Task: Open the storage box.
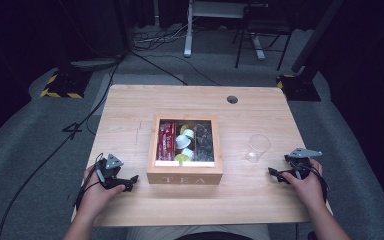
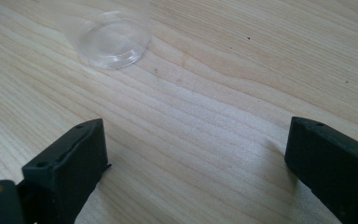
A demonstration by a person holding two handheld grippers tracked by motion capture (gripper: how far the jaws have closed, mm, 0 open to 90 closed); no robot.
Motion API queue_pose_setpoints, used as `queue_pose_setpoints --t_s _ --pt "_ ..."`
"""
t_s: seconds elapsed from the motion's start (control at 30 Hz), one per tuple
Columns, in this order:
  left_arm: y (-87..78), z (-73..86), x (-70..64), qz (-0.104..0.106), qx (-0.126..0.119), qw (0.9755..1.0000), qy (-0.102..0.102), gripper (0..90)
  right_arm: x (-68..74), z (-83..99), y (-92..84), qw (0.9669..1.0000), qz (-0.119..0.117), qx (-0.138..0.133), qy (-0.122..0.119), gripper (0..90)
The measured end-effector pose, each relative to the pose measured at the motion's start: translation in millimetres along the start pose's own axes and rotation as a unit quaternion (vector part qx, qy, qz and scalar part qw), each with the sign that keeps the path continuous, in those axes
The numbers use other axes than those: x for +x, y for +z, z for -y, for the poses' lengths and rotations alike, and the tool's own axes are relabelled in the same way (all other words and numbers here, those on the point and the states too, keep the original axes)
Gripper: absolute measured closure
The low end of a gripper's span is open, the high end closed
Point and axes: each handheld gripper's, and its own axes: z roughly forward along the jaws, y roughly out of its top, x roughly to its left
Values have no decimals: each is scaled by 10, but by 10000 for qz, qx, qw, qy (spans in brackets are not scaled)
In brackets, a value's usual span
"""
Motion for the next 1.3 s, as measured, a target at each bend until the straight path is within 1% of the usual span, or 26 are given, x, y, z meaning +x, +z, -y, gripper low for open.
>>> queue_pose_setpoints --t_s 0.07,0.17,0.2,0.3,0.33,0.43,0.5,0.6,0.63,0.73,0.77,0.83,0.9,1.03,1.17,1.27,1.3 --pt "-9 0 0 9 -1 10000 -11 84 0 0 0 10000 0 1 2 55" --pt "-44 -1 8 -5 23 10000 -3 163 0 0 0 10000 0 2 1 55" --pt "-51 -1 10 -8 37 10000 -21 177 0 0 0 10000 0 2 1 55" --pt "-69 3 15 -37 52 10000 -28 201 0 0 0 10000 0 0 1 55" --pt "-77 2 13 -49 35 10000 -56 212 0 0 0 10000 0 1 1 55" --pt "-98 -5 22 -44 -24 10000 -53 220 0 0 0 10000 -1 1 2 55" --pt "-137 -18 17 9 -110 9998 -140 228 0 0 0 10000 0 0 1 55" --pt "-175 -34 -2 73 -175 9997 -181 243 0 0 0 10000 0 1 2 55" --pt "-187 -41 -6 86 -187 9997 -152 246 0 0 0 10000 0 1 2 55" --pt "-219 -57 -40 153 -213 9995 -169 252 1 1 0 10000 6 -1 5 56" --pt "-231 -65 -44 163 -201 9996 -128 254 3 1 -1 10000 10 -2 10 56" --pt "-250 -74 -68 213 -219 9994 -147 257 4 1 -1 10000 17 -1 15 56" --pt "-274 -86 -84 232 -221 9994 -112 258 4 1 -1 10000 17 -2 17 56" --pt "-318 -112 -118 293 -313 9990 -82 265 4 2 -1 10000 19 -3 18 56" --pt "-383 -153 -153 459 -502 9974 -219 282 5 2 -1 10000 23 -3 22 56" --pt "-440 -194 -178 590 -627 9960 -227 292 7 3 -1 10000 24 -10 32 56" --pt "-456 -208 -191 618 -671 9957 -182 293 8 3 -2 10000 31 -7 30 56"
